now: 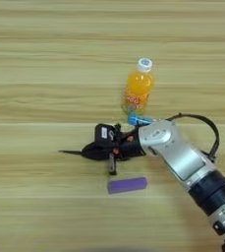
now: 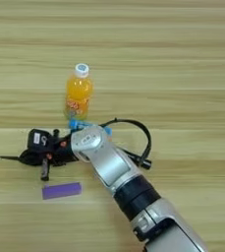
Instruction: Move the objects on the table
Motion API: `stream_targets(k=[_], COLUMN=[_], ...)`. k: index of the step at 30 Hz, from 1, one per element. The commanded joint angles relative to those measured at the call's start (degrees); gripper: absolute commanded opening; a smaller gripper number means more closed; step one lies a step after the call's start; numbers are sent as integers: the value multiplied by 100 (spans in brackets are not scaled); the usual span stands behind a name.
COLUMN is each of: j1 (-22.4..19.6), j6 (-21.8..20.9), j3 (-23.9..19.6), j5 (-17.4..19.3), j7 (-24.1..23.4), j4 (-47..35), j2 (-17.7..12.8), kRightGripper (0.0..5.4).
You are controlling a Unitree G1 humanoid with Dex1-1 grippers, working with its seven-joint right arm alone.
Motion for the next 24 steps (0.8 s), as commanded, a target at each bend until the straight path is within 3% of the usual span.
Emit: stream_targets(k=[1,10,18,24], j1=[-428,-522,-458,-277], j6=[0,-17,-228,-298], j3=[-527,-925,-921,-1029], j5=[169,170,-76,-38], j7=[-187,-263,-424,-372], j4=[-250,-119,283,338], j2=[-138,-239,-315,-455], kRightGripper=[30,30,30,30])
